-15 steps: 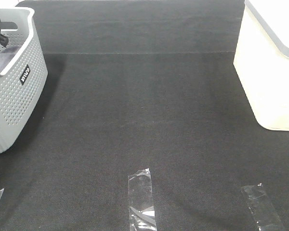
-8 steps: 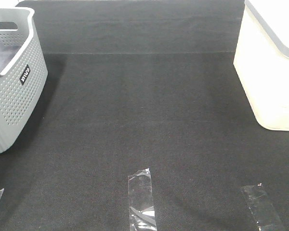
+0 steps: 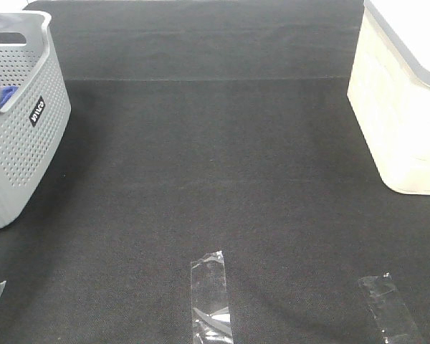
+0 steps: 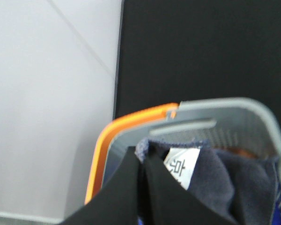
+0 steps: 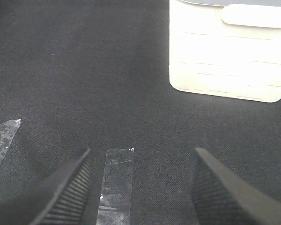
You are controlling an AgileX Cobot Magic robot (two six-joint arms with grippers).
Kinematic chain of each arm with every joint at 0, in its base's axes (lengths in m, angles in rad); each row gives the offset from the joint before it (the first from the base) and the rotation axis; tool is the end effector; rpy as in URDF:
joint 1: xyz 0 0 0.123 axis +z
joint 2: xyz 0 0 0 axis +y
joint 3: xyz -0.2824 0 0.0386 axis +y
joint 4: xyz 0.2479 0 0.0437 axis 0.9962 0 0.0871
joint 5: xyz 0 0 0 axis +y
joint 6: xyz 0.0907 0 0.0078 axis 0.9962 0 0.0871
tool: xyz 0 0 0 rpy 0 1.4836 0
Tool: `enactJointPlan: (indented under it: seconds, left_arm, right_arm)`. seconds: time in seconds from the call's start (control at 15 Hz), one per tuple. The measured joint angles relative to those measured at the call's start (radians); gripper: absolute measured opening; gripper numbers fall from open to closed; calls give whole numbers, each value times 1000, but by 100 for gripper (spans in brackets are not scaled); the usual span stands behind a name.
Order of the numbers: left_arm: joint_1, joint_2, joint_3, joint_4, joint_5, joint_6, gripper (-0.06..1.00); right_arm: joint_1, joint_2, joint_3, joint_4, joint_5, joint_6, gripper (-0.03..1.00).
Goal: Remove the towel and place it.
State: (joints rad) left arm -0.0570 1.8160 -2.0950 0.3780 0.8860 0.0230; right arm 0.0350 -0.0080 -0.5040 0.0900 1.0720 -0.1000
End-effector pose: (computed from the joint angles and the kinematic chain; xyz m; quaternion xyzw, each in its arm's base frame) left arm 0.4103 0.0027 0.4572 0.0638 0.8478 0.1771 0.4958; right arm -0.0074 0.0069 0.2776 -0.0597 0.8501 0.0280 0.5225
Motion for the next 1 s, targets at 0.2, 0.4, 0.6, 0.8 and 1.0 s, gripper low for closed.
enactJointPlan:
  seconds: [0.2, 0.4, 0.6, 0.8, 1.0]
  left_arm:
    - [-95, -112, 0, 0, -82, 5, 0]
    - [-190, -172, 0, -4, -123, 6, 0]
    - [-321, -181, 0, -43, -123, 62, 0]
    - [-459, -181, 0, -76, -124, 123, 0]
    - [-595, -181, 0, -89, -79, 130, 0]
  right_arm:
    - [0, 0, 0, 0, 0, 0, 58]
    - [0, 0, 0, 11, 0, 0, 58]
    - [0, 40, 0, 99, 0, -4, 58]
    - [0, 153, 0, 225, 0, -107, 58]
    - [0, 348, -3, 350, 4, -271, 58]
